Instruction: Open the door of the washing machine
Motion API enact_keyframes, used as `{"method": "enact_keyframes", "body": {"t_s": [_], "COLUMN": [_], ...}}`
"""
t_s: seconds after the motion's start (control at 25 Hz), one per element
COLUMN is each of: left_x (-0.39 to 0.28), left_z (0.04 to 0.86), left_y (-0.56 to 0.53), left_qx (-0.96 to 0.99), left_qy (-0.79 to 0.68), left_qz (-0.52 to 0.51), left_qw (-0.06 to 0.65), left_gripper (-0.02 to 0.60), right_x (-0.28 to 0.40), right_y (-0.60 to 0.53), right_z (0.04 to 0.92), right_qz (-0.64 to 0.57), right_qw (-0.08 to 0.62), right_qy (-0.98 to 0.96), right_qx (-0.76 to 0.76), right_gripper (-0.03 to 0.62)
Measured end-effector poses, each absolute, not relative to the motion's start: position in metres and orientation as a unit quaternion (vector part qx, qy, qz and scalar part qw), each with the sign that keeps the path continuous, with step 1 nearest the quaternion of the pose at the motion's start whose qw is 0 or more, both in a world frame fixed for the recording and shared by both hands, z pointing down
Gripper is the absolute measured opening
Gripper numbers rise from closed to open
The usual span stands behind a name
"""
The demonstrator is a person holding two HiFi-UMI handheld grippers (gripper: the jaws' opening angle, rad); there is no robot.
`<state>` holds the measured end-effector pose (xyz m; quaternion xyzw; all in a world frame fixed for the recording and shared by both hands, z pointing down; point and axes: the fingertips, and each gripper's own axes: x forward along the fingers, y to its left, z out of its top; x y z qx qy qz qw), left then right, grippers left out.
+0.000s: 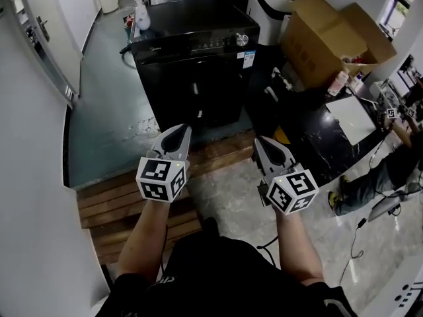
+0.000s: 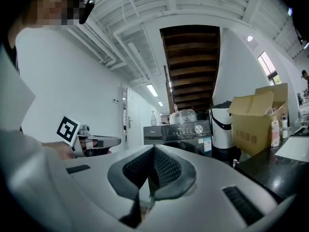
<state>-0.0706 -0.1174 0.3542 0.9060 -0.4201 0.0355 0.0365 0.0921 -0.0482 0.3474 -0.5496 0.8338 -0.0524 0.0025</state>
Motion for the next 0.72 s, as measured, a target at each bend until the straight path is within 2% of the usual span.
{"method": "enact_keyframes", "body": {"t_s": [0.36, 0.72], "left_x": [-0.070, -0.062], "left_z": [0.355, 0.357], "left_y": [-0.194, -0.222], "left_qx": [0.915, 0.926], "left_qy": [-0.402, -0.375], "left_qz": [0.016, 0.001], "left_qw": [0.029, 0.037], "left_gripper": [0.020, 0.067], "right_x": [0.082, 0.077], "right_y": [-0.134, -0.169], "right_z": [0.349, 0.355], "right_qz": [-0.053, -0.059], "right_qw": [-0.019, -0.036], "right_qy": [0.840, 0.843], "right_qx": [-0.540, -0.533], "right_gripper": [-0.005, -0.005]}}
